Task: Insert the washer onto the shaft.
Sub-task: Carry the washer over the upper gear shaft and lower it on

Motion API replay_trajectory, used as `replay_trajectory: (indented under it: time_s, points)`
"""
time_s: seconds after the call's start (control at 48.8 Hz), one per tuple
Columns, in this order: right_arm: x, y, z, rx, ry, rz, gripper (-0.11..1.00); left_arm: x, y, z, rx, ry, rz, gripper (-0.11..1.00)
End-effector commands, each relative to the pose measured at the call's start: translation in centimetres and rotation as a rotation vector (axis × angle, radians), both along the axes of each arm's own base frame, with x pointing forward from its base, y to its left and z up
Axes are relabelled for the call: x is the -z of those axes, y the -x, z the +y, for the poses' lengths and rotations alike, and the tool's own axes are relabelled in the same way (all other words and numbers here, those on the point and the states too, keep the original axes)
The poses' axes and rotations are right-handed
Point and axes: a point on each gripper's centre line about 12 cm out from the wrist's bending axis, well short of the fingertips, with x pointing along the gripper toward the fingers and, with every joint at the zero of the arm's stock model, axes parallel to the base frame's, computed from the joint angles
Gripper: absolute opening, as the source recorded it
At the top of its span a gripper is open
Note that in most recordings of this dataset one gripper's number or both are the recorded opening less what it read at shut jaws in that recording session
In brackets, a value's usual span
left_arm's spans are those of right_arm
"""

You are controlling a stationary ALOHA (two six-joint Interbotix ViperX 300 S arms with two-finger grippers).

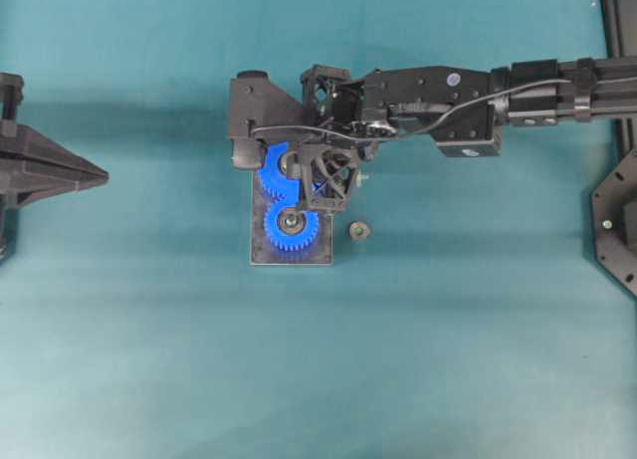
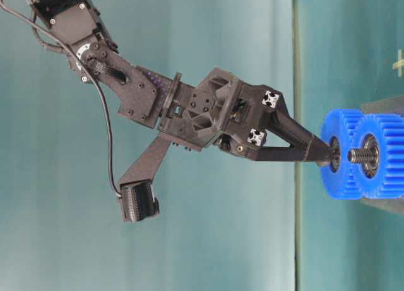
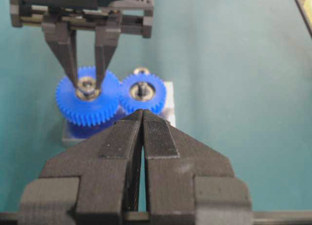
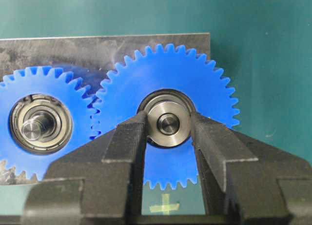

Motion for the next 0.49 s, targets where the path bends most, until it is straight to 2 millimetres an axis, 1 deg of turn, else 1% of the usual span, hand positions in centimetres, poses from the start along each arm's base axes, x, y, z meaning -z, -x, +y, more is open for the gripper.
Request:
replay_trajectory:
  time_s: [0.0,0.061,0.082,0.123,0.205,0.266,0.307,0.41,0.471]
  points:
    - [-1.5,-0.5,0.0,-0.001,0.002,-0.043,0.32,-0.4,-0.1,0.0,-0.002,0.002,-0.012,0.01]
    - [-1.7,-0.5,-0.1,0.005,0.0,-0.051,0.33,-0.4,-0.1,0.0,-0.003,0.004,-0.011,0.01]
    - [-1.8,-0.5,-0.1,0.005,0.001,-0.054,0.35,-0.4,-0.1,0.0,-0.003,0.006,-0.011,0.01]
    - [-1.9,-0.5,-0.1,0.009,-0.001,-0.054,0.46,-0.4,-0.1,0.0,-0.003,0.004,-0.011,0.01]
    - [-2.5,-0.2,-0.1,0.012,-0.002,-0.061,0.71,-0.4,-0.1,0.0,-0.003,0.006,-0.011,0.01]
    - [-3.2,0.0,0.0,0.013,-0.001,-0.073,0.86,-0.4,-0.1,0.0,-0.003,0.006,-0.012,0.01]
    - [-3.6,0.2,0.0,0.013,0.0,-0.08,0.88,-0.4,-0.1,0.0,-0.003,0.006,-0.012,0.01]
    - [-4.8,1.0,0.0,0.016,0.001,-0.099,0.81,-0.3,-0.1,0.0,-0.003,0.006,-0.011,0.01]
    - [-5.3,1.6,0.3,0.013,0.0,-0.097,0.81,-0.3,-0.1,0.0,-0.003,0.004,-0.009,0.01]
